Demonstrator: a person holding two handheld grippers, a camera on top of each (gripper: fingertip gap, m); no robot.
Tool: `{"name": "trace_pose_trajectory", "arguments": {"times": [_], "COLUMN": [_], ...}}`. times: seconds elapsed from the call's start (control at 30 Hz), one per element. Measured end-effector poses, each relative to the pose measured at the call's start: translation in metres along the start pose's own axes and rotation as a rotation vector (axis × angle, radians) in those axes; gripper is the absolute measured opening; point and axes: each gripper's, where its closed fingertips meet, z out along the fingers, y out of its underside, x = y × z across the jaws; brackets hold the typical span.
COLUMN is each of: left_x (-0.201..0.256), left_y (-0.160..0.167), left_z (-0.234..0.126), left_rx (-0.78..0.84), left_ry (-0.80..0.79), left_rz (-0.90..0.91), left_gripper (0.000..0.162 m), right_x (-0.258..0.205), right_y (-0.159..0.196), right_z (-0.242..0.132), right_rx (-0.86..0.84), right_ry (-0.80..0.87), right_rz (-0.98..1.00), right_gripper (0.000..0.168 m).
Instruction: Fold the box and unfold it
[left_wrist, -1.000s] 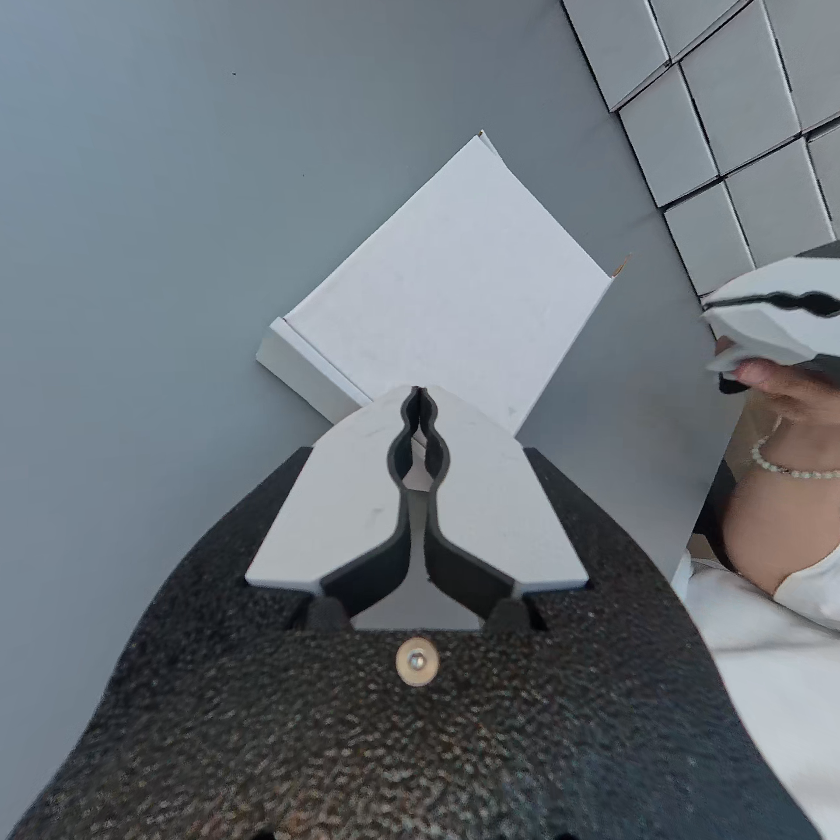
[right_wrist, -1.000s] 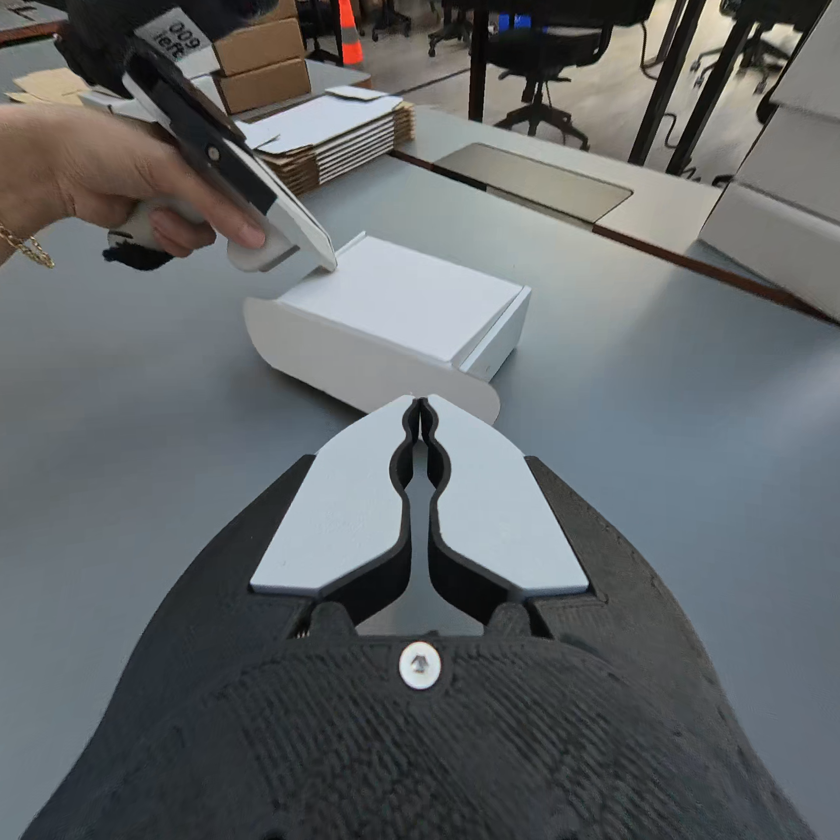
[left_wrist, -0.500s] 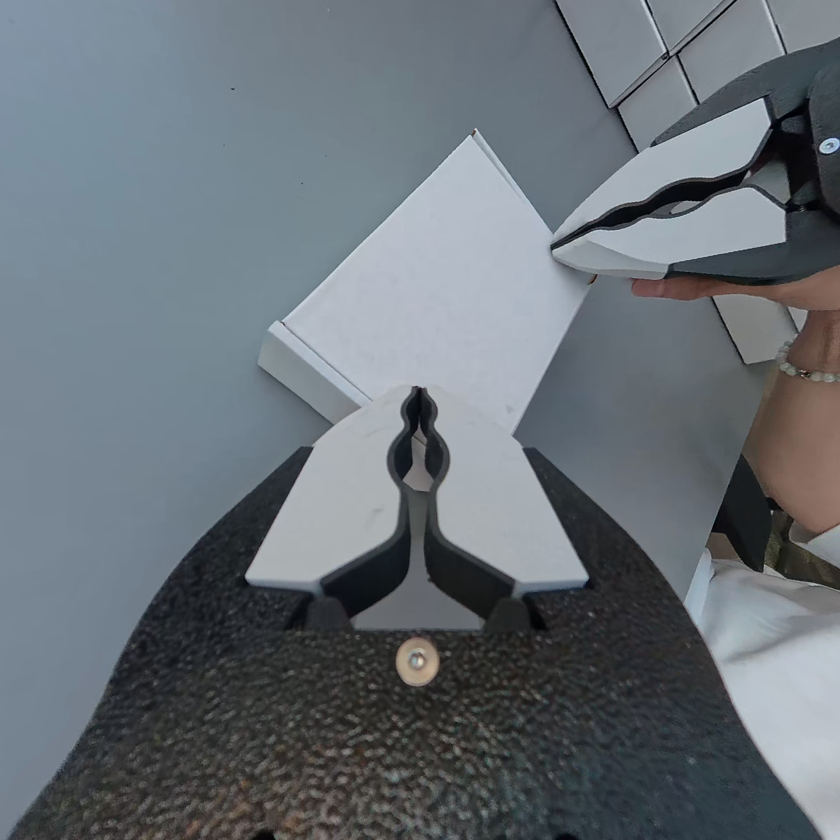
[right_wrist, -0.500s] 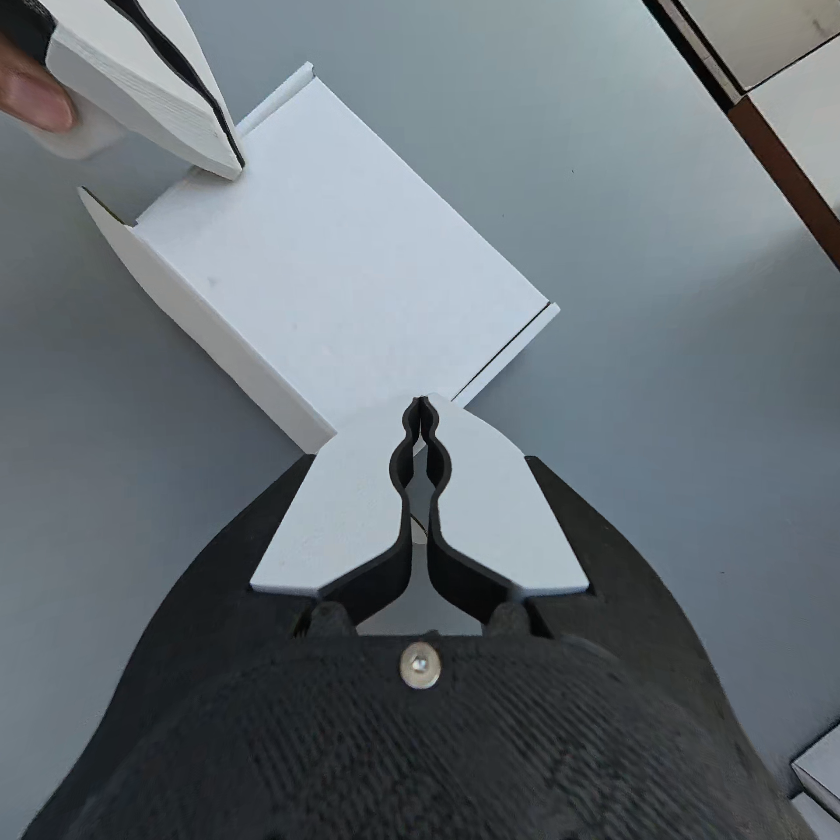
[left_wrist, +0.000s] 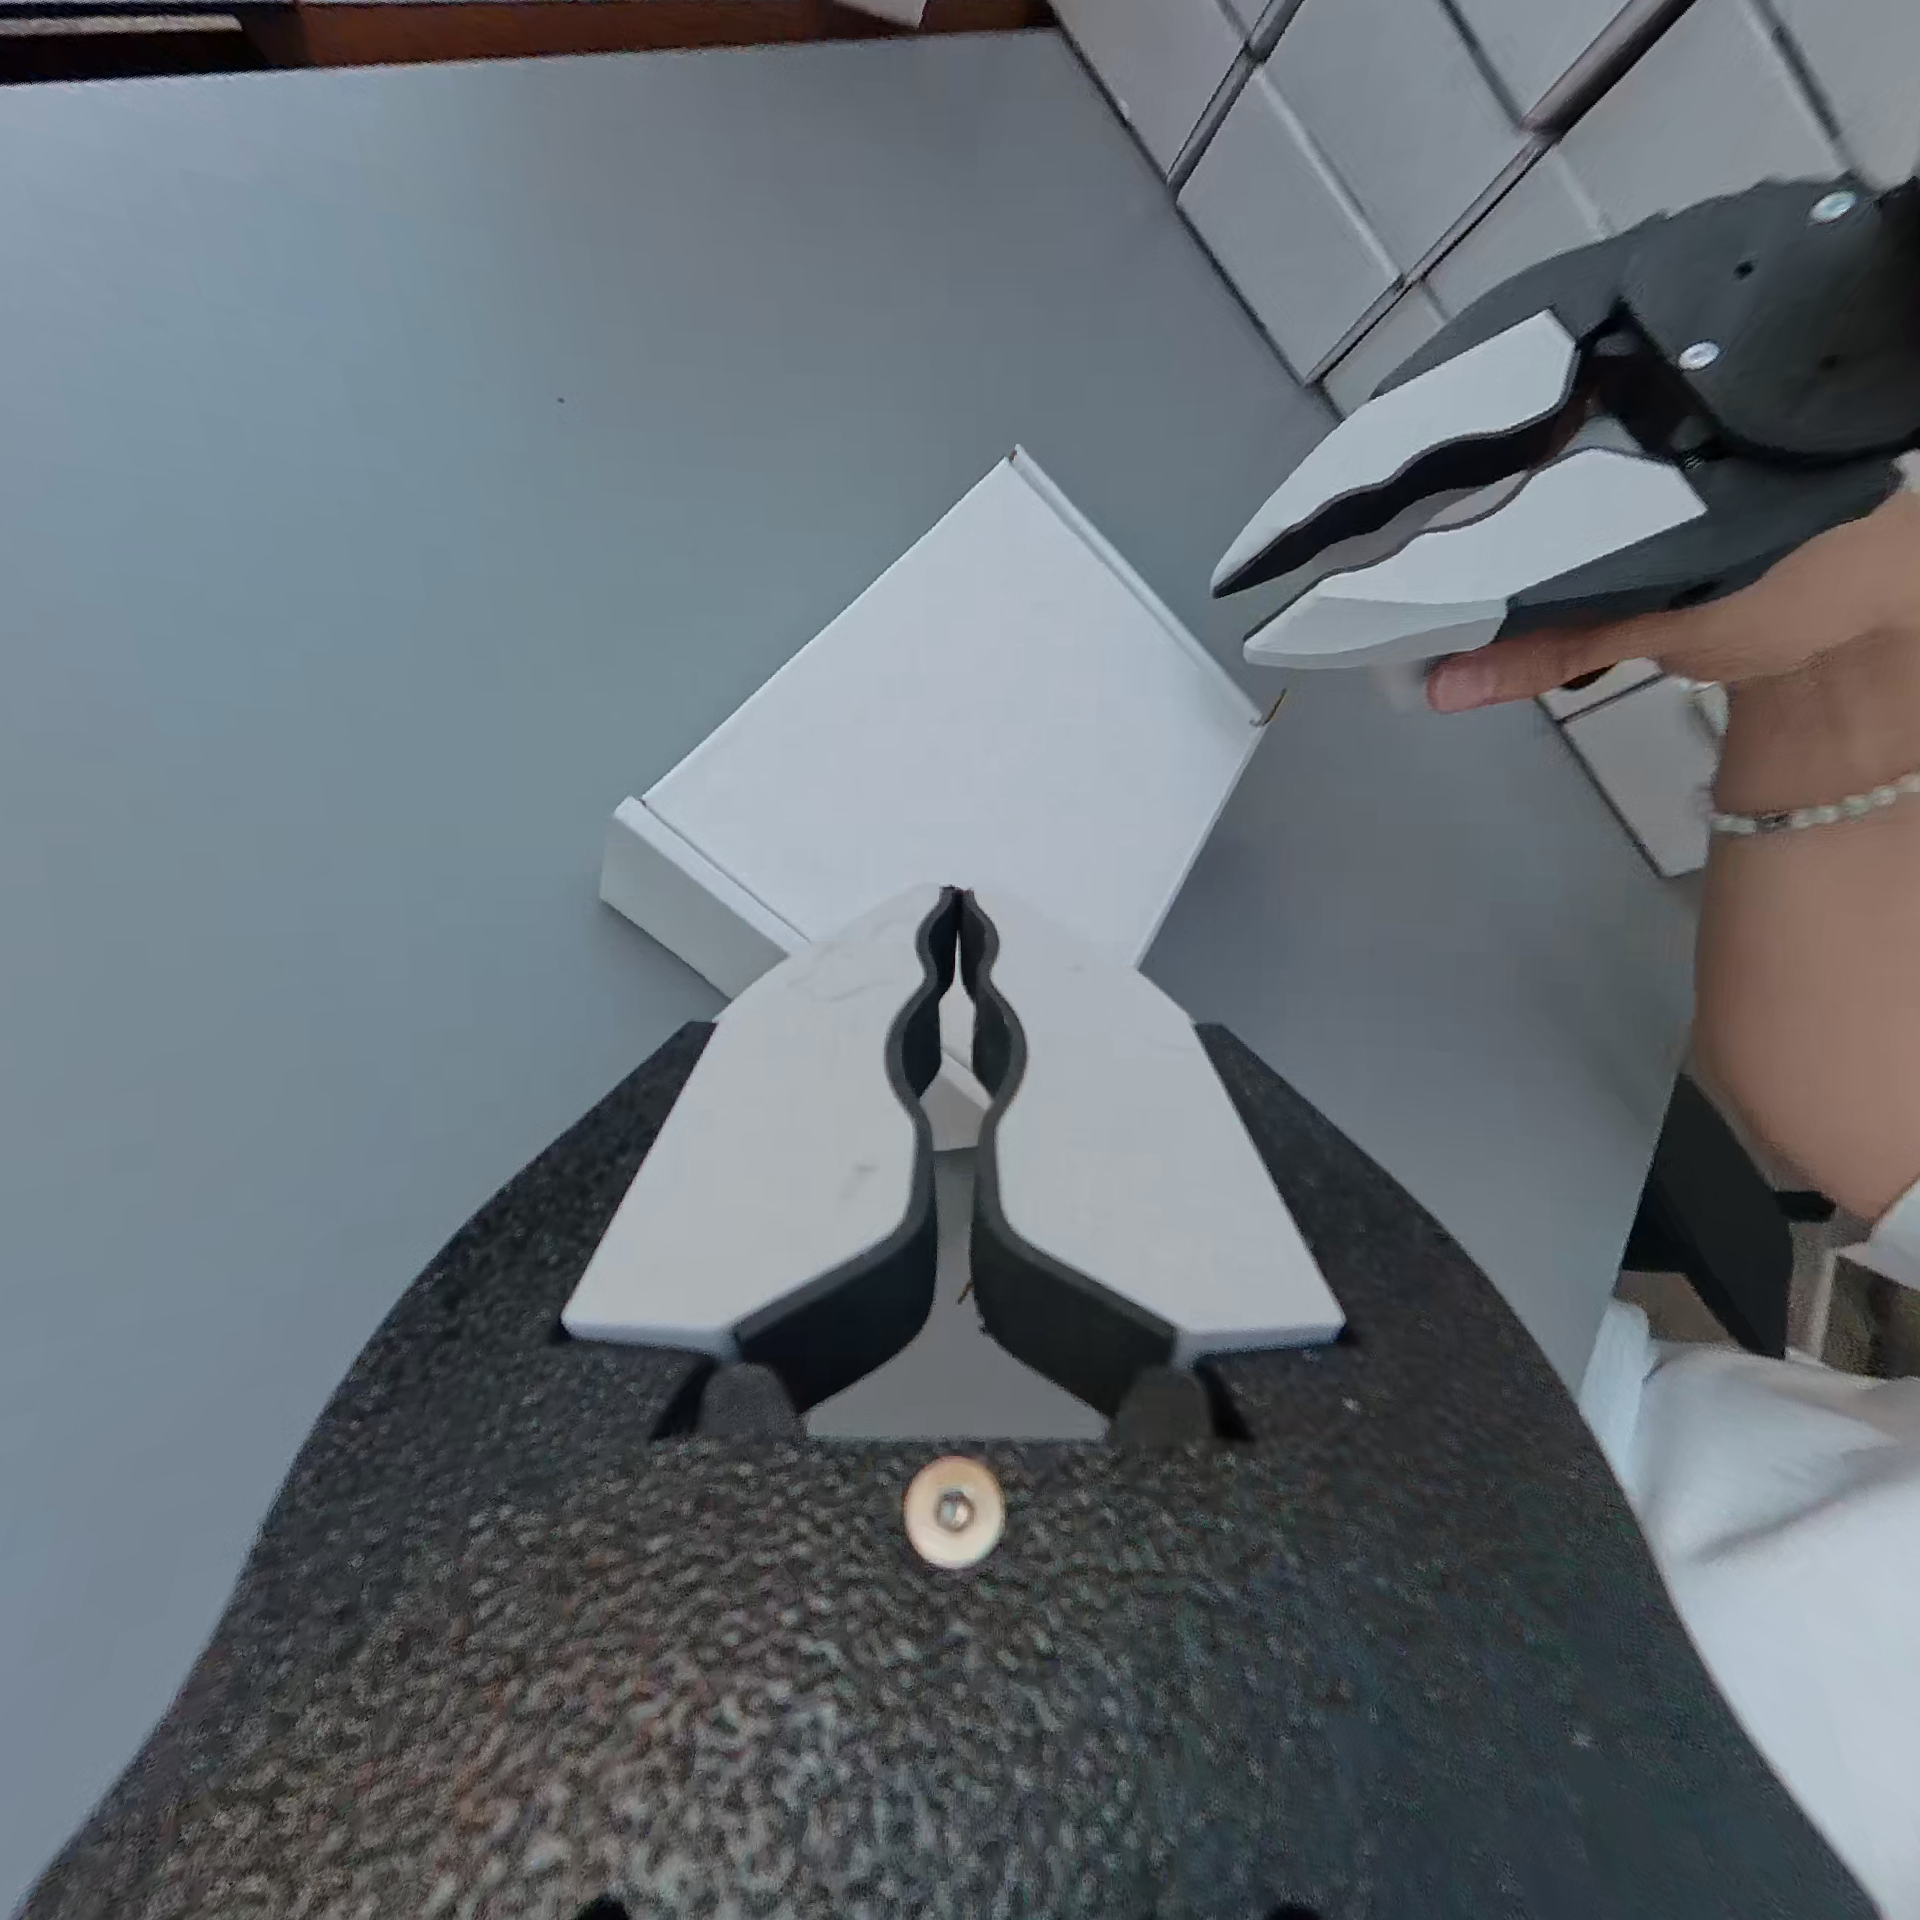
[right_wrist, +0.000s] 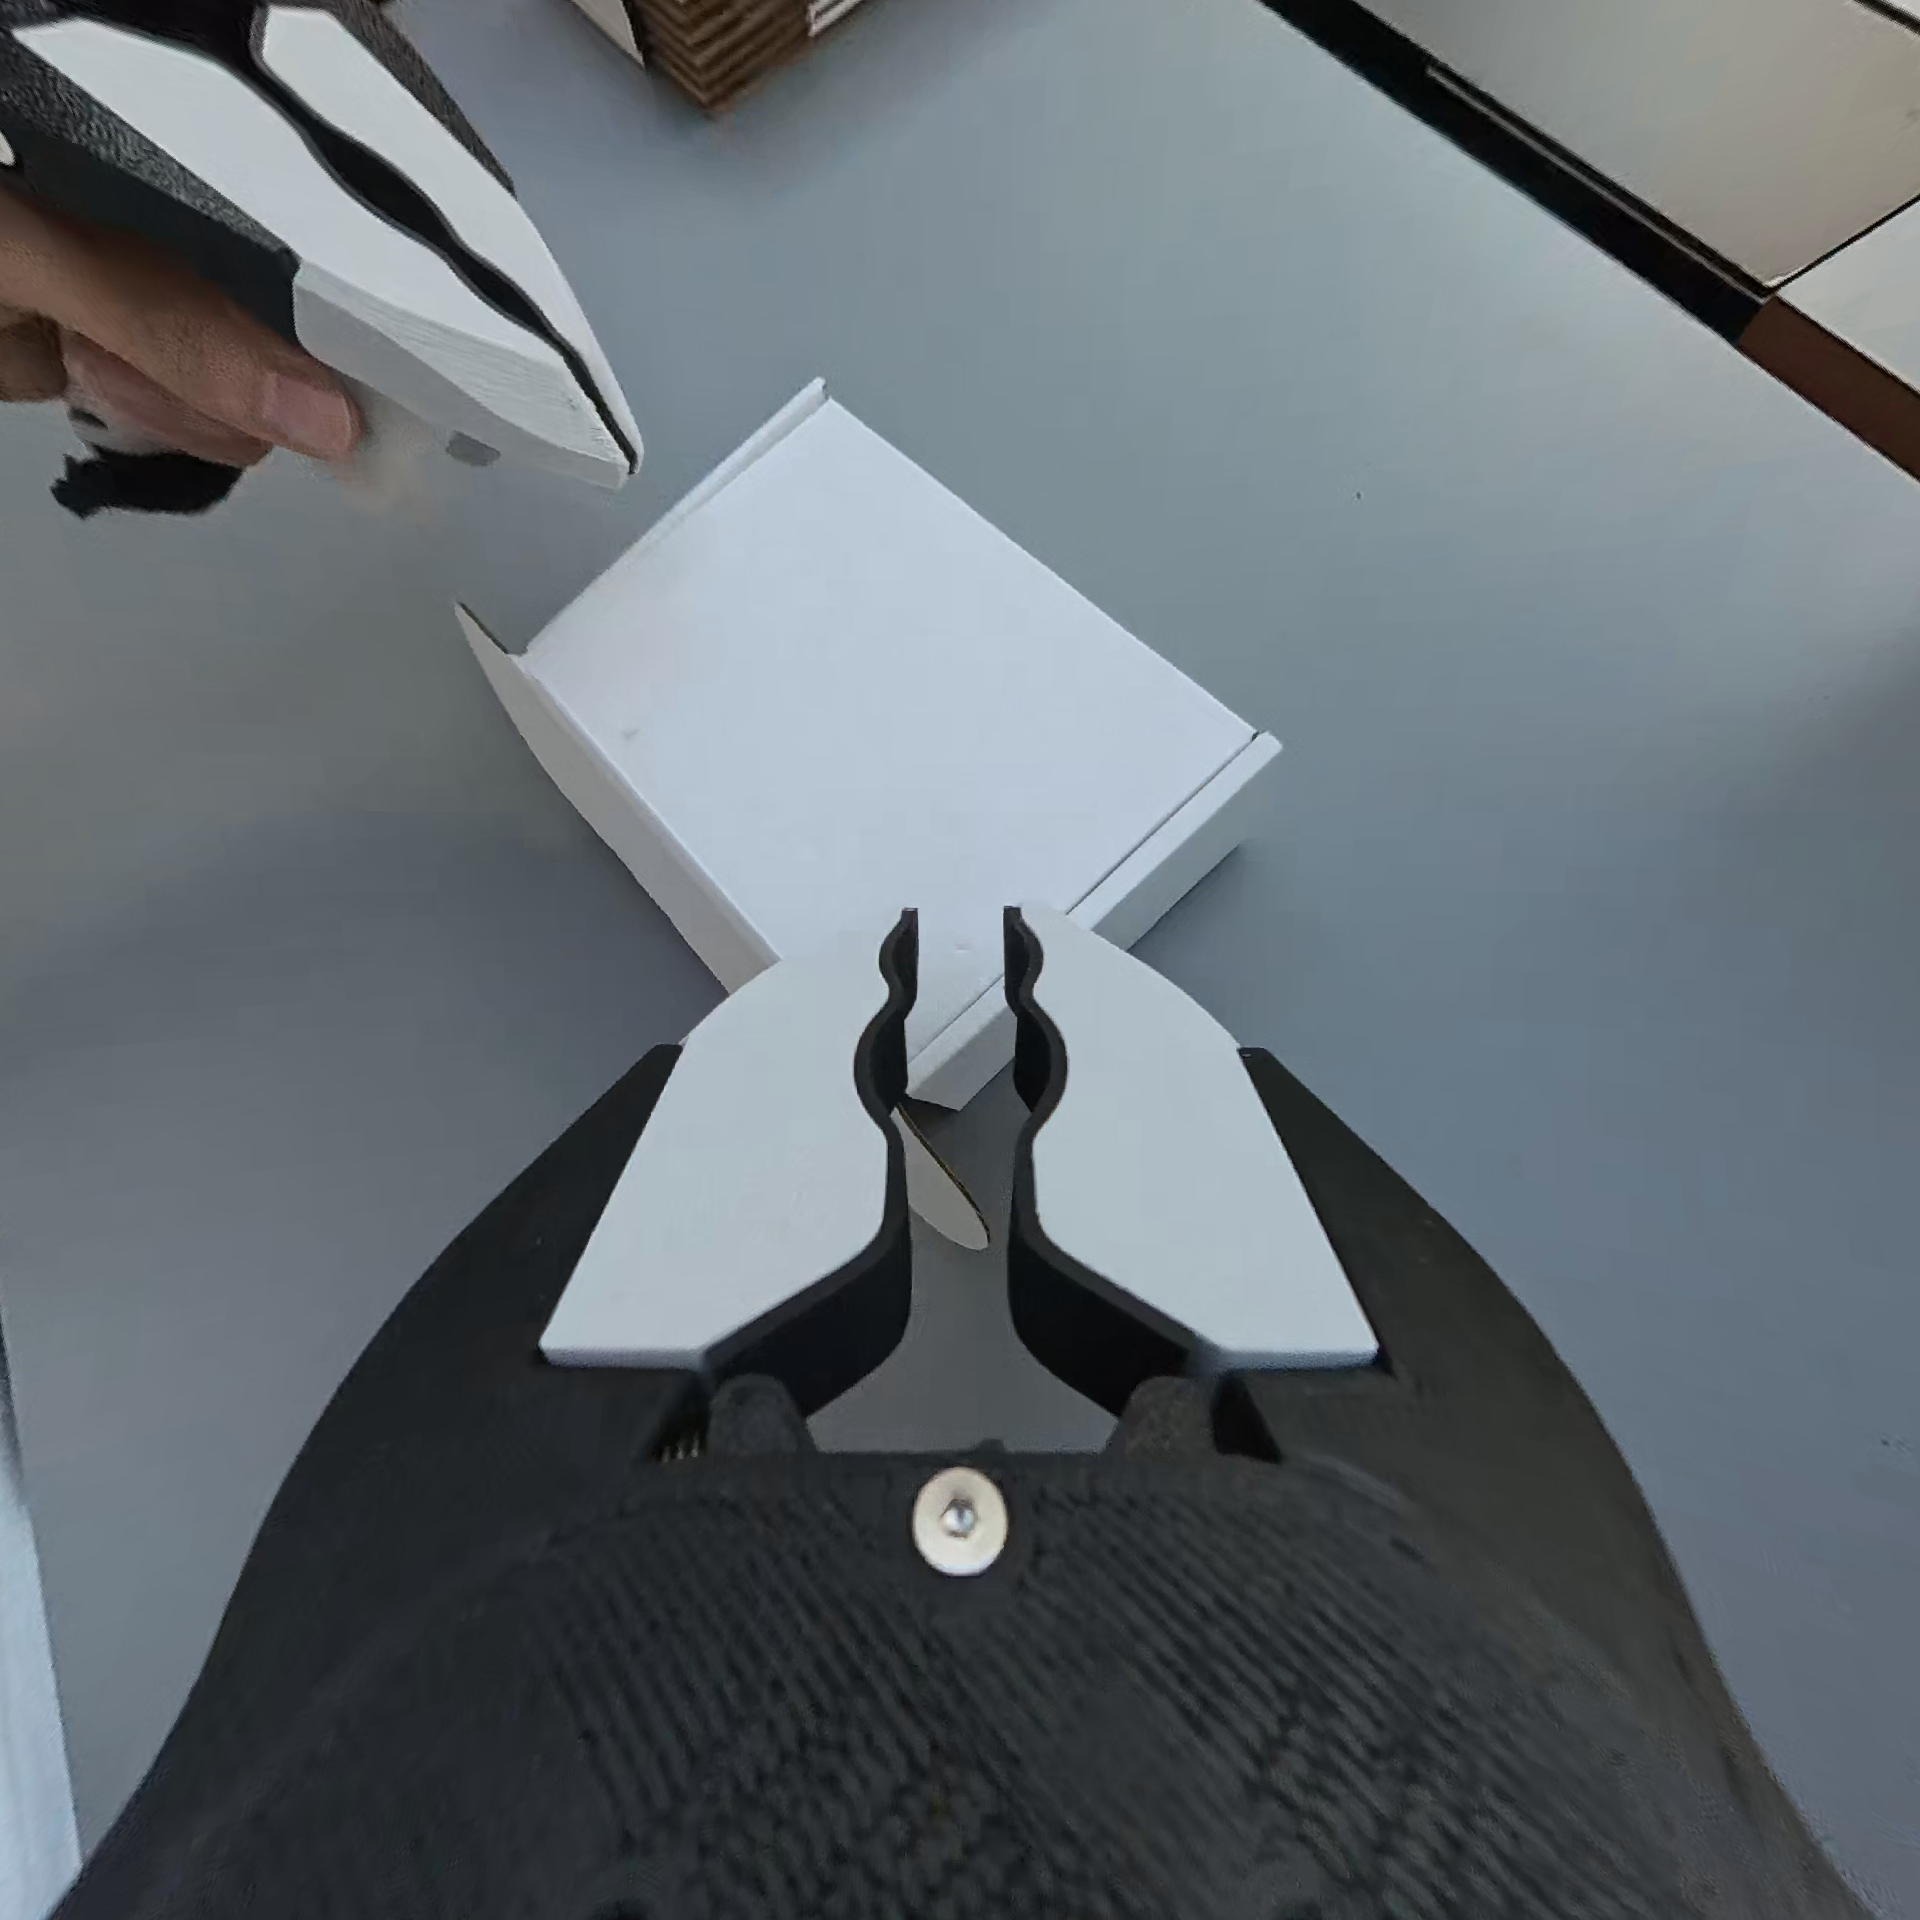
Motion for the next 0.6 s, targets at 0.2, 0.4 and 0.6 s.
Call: {"name": "trace_pose_trajectory", "arguments": {"times": [0.2,0.4,0.6], "left_x": [-0.008,-0.01,-0.013], "left_y": [0.013,0.021,0.024], "left_z": [0.001,0.009,0.005], "left_rx": [-0.071,-0.041,-0.009], "left_ry": [0.062,0.08,0.044], "left_rz": [-0.096,-0.102,-0.06], "left_gripper": [0.0,0.0,0.0], "right_x": [0.027,0.031,0.019], "right_y": [-0.003,0.016,0.02], "right_z": [-0.015,-0.002,0.016], "right_rx": [0.098,0.018,-0.115], "right_ry": [-0.12,-0.25,-0.369], "right_rz": [0.245,0.438,0.556], "right_gripper": [0.046,0.076,0.082]}}
